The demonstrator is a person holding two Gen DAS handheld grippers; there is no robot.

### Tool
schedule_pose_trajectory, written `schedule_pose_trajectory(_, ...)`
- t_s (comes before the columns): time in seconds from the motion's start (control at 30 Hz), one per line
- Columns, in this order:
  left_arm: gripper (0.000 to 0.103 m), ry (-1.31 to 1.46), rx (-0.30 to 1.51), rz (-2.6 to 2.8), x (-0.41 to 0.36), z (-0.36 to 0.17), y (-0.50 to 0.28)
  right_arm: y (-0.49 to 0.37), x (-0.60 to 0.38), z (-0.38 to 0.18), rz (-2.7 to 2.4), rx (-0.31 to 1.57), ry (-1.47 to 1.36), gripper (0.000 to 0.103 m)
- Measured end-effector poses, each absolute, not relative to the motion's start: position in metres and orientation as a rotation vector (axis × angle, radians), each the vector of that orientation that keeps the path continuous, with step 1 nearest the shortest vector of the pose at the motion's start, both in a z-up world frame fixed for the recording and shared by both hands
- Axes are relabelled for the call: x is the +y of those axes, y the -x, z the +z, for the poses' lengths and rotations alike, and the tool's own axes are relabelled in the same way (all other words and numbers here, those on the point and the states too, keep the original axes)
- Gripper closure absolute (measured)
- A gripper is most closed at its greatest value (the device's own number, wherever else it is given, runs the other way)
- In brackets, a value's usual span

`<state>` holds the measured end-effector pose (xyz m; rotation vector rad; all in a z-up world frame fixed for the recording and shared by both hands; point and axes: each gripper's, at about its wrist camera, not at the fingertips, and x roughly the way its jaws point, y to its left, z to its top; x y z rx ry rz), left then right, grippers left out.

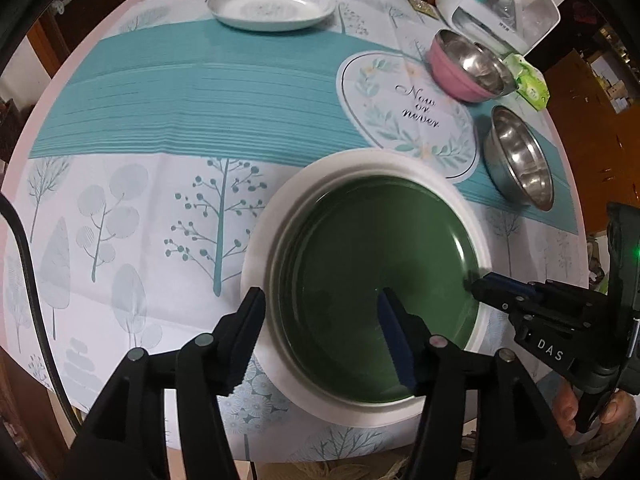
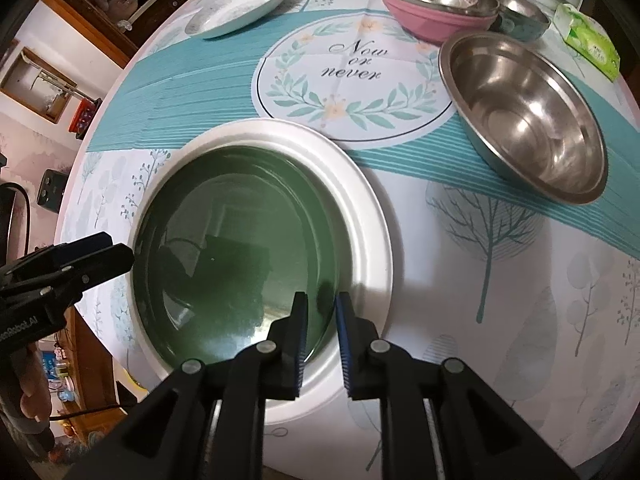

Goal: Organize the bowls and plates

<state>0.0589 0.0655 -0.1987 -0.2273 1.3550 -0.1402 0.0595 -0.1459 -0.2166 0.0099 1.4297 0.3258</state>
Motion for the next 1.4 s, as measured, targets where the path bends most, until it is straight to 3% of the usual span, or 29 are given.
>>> schedule_pose_trajectory(0.17,0.040,0.229,1.328,-0.147,0.063,-0.186,-0.056,-0.057,-0.149,-0.206,0.326,1.399,-0.008,0.077)
schedule_pose_trajectory(0.67,0.023,0.231,1.199,-0.060,0.065,-0.122,-0.035,-0.041,-0.153,-0.164,0.392,1.297,-0.022,0.077)
schedule_pose_trajectory(0.93,0.022,0.177,1.088,0.016,0.087,-0.052,-0.037,-0.041,-0.151,-0.107,0.463,1.161,0.023,0.077)
schedule_pose_trajectory(1.13,0.016,0.149,0.988,0.061,0.112,0.004,-0.058,-0.062,-0.151,-0.045,0.463,1.040,0.090,0.077)
schedule_pose_trajectory(1.27,0.016,0.097,0.934,0.078,0.127,0.035,-0.086,-0.093,-0.149,-0.005,0.409,0.951,0.126,0.060)
schedule_pose_trajectory(1.4,0.010,0.033,0.882,0.084,0.138,0.056,-0.122,-0.140,-0.142,0.019,0.372,0.896,0.127,0.059)
